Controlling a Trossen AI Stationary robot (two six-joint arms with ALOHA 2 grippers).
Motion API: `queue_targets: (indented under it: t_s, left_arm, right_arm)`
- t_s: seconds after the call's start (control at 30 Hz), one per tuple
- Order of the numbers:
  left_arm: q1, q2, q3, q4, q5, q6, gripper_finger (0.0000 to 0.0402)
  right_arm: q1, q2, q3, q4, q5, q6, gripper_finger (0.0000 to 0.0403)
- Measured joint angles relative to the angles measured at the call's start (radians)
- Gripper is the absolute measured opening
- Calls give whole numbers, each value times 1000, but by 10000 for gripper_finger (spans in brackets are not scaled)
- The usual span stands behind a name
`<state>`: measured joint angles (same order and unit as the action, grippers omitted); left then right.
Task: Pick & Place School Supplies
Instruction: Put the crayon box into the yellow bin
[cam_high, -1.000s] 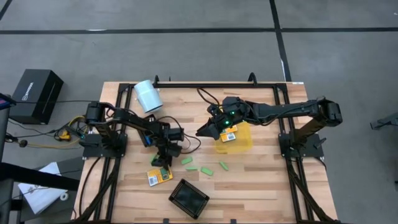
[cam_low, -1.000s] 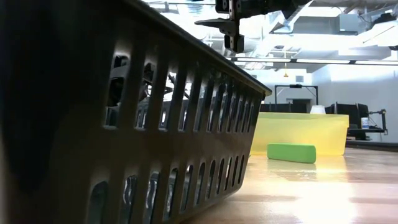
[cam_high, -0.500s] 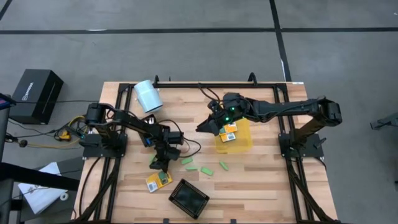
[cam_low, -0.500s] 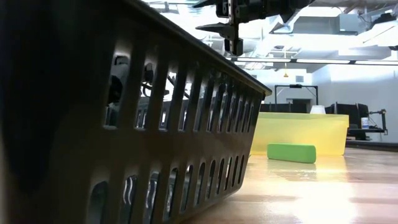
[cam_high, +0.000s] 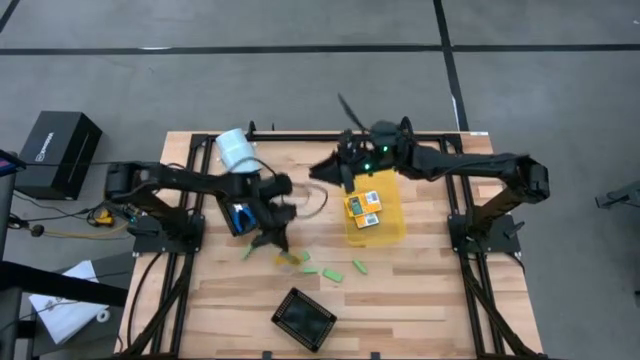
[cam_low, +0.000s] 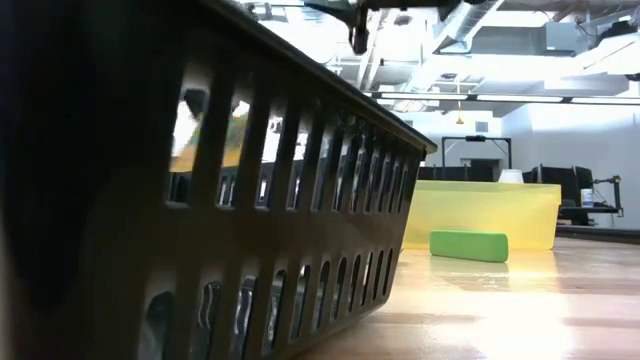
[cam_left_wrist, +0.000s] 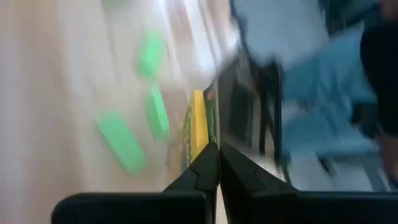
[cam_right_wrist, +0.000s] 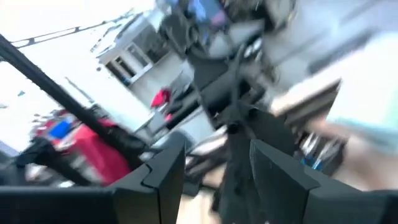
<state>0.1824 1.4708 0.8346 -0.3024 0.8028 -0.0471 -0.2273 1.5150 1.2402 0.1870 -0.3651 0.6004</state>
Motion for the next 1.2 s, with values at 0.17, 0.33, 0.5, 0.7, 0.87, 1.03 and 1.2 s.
queue_targets:
  t_s: [0.17, 0.33, 0.5, 0.7, 0.87, 1.03, 1.2]
  left_arm:
    - [78, -103, 5, 235, -39, -187, 1]
    - [128, -137, 5, 414, -114, -300, 1]
    - [150, -90, 39, 501, -168, -336, 1]
    - [151, 60, 152, 572, -167, -333, 1]
    - [157, 225, 283, 637, -136, -352, 1]
    - [157, 378, 381, 636, -82, -382, 2]
    - [156, 500, 425, 642, -50, -418, 1]
  right_arm:
    - [-53, 0, 112, -3, 53, -109, 171]
    - [-104, 0, 196, -43, 55, -145, 171]
    - [-140, 0, 275, -73, 52, -184, 171]
    - [-172, 0, 354, -129, 55, -238, 171]
    - [-184, 0, 383, -162, 54, -245, 171]
    - [-181, 0, 384, -166, 53, -245, 171]
    - [-172, 0, 385, -168, 53, -244, 171]
